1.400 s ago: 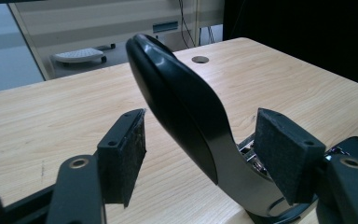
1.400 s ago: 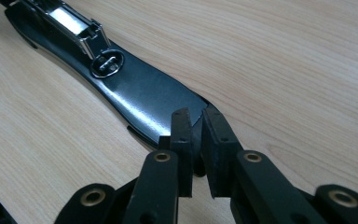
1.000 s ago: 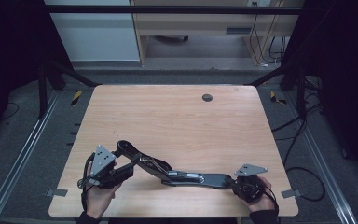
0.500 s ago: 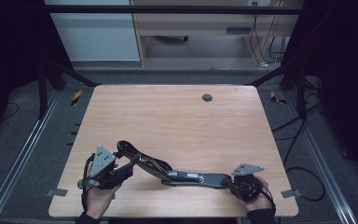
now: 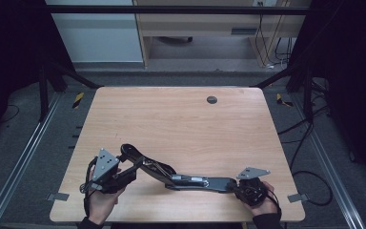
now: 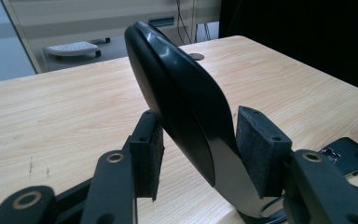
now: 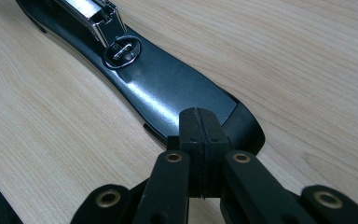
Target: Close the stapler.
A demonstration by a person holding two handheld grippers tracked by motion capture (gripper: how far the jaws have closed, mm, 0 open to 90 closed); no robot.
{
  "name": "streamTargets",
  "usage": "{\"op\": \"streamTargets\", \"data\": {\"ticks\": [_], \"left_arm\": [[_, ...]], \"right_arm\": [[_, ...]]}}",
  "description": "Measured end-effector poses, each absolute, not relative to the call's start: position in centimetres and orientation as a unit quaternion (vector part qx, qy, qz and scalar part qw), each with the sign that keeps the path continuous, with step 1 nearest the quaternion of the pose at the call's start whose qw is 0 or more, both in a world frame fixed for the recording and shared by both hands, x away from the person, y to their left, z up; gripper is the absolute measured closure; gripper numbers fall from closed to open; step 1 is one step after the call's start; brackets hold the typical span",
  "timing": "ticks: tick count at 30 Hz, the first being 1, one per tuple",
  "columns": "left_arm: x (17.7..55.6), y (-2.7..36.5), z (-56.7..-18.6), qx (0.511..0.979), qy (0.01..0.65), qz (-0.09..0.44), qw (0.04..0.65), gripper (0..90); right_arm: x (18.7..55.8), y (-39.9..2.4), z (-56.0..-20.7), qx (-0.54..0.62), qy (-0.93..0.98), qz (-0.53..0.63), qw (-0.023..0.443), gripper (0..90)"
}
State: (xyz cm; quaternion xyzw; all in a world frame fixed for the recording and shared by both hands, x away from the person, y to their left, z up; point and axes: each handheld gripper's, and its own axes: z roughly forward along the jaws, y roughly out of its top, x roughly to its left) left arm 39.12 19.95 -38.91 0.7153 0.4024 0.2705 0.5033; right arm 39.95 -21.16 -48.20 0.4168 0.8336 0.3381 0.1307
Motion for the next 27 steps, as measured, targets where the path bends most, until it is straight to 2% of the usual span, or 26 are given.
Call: {"op": "streamTargets", "data": {"ticks": [27], "left_arm": [[38.9,17.3,-37.6,0.725,0.375,0.284,0.503,55.2]], "right_arm": [[40.0,-21.2,-48.2,0.415,0.834,0.338,0.130,90.0]]}}
